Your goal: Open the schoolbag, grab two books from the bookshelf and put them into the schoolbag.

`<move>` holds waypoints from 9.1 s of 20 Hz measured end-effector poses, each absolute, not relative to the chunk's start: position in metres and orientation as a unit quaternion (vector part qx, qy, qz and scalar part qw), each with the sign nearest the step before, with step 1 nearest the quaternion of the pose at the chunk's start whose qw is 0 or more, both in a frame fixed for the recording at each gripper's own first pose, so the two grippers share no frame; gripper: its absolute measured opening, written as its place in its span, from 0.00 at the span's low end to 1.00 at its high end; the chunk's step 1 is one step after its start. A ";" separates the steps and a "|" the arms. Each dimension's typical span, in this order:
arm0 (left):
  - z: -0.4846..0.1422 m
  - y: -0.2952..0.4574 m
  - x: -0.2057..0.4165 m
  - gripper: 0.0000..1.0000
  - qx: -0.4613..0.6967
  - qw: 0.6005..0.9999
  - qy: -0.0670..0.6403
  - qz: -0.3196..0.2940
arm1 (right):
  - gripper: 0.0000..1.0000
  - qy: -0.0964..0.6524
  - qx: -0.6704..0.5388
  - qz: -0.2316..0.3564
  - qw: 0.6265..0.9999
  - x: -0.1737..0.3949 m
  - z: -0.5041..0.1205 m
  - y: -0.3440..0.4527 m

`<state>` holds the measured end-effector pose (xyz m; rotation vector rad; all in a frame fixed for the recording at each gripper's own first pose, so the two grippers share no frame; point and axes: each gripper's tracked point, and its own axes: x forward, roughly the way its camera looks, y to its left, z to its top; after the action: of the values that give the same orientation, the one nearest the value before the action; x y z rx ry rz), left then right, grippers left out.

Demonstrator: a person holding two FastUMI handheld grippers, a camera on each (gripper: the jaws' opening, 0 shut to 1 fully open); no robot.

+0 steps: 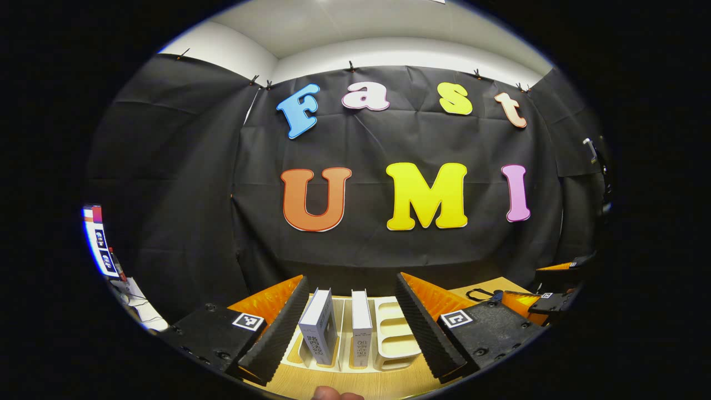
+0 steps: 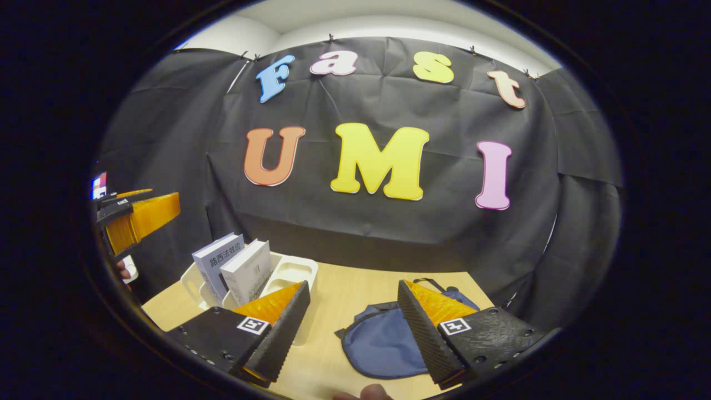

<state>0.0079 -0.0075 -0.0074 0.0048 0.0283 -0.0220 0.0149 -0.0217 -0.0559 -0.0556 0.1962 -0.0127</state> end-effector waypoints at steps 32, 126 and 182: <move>-0.039 0.050 -0.009 0.99 0.039 0.995 0.076 0.045 | 0.84 0.553 -0.159 -0.055 0.816 0.087 -0.353 -0.068; 0.016 -0.048 0.042 0.40 -0.124 0.786 0.591 -0.134 | 0.00 0.401 -0.033 -0.020 0.915 0.075 -0.131 -0.282; -0.307 -0.369 0.046 1.00 -0.277 0.730 0.584 -0.221 | 0.00 0.391 -0.069 -0.005 0.918 0.082 -0.108 -0.246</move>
<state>0.0465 -0.3693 -0.3068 -0.6094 1.2861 -0.4864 0.0819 -0.2464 -0.1079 -0.1417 0.8041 -0.0096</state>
